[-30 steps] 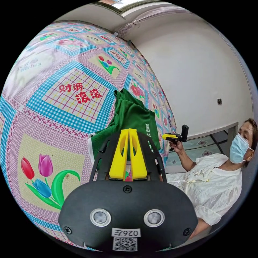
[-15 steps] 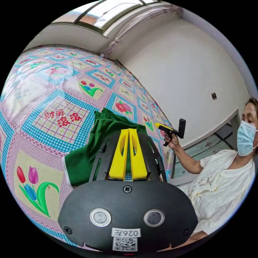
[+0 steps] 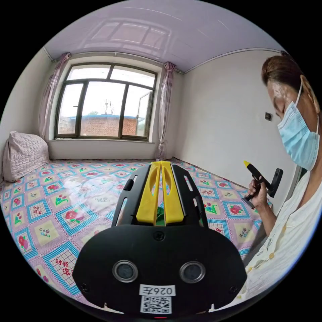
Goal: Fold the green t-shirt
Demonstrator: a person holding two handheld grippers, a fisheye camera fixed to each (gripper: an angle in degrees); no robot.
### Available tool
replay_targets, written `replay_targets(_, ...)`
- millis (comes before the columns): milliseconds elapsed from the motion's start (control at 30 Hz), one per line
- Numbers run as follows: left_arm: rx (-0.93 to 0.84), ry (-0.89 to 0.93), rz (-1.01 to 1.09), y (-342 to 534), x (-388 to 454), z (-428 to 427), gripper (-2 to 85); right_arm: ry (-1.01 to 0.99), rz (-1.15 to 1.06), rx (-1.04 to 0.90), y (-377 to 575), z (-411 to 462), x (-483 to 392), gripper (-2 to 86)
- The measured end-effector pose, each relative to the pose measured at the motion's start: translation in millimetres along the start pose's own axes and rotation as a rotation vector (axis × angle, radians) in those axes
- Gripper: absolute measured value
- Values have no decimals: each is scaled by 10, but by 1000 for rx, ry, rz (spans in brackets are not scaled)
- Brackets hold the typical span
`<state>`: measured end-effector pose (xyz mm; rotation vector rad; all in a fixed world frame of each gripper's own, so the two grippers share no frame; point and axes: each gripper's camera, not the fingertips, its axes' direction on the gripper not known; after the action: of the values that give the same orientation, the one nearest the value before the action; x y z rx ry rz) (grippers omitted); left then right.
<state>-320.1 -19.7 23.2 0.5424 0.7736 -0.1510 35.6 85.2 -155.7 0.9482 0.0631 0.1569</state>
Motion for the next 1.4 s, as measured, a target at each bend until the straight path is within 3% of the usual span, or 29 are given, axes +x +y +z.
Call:
replay_targets(67, 37, -122, 83, 14, 239, -279, -10, 1, 10, -103, -148, -56, -12, -10)
replay_targets(200, 1, -213, 82, -30, 445, -474, -10, 105, -62, -123, -155, -53, -37, -10)
replay_targets(400, -98, -52, -202, 302, 259, -241, -9, -68, 29, -321, 139, 486, 309, -12)
replay_targets(533, -288, 83, -344, 807, 155, 246, -9, -120, -23, -552, 531, 1145, 533, -11)
replay_targets(667, -416, 93, -462, 1271, 184, 683, -1, -206, -66, -769, 973, 1873, 765, -8)
replay_targets(833, -493, 216, -601, 1696, 175, 1151, 76, -303, -143, -905, 1398, 2603, 982, 25)
replay_targets(967, -518, 256, -730, 2026, 180, 1452, 70, -389, -110, -1061, 1740, 3259, 1241, 63)
replay_targets(1100, -531, 157, -700, 2134, 304, 1627, 58, -433, -136, -1162, 1948, 3725, 1367, 73)
replay_targets(1400, -634, 43, -621, 2260, 472, 2265, 136, -519, -157, -1309, 2249, 4587, 1585, 107)
